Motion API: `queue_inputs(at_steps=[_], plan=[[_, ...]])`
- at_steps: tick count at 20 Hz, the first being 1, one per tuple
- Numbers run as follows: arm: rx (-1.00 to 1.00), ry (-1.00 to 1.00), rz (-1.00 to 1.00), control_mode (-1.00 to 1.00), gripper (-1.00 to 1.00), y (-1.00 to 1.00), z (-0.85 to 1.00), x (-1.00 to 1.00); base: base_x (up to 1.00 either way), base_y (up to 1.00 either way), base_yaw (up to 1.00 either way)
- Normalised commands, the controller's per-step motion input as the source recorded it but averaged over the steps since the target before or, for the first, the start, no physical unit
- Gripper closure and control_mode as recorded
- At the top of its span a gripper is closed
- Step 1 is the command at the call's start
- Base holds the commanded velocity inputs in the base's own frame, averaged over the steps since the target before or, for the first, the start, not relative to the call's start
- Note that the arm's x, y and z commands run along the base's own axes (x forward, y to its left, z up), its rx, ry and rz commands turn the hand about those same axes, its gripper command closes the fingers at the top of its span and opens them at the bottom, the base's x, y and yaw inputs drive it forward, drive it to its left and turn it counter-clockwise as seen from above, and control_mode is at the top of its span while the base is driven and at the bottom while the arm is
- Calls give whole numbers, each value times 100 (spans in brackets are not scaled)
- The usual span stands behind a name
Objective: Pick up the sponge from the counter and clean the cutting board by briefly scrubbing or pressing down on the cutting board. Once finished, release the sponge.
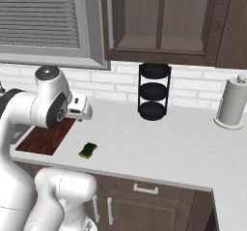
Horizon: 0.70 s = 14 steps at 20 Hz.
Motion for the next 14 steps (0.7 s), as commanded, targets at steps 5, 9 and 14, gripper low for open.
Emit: queue_inputs(at_steps=[5,9,14], plan=[[0,3,0,-100,-100,0,-44,0,0,0,0],[0,6,0,-100,-100,0,-33,6,0,0,0],[0,12,0,-100,-100,0,-35,14,0,0,0]])
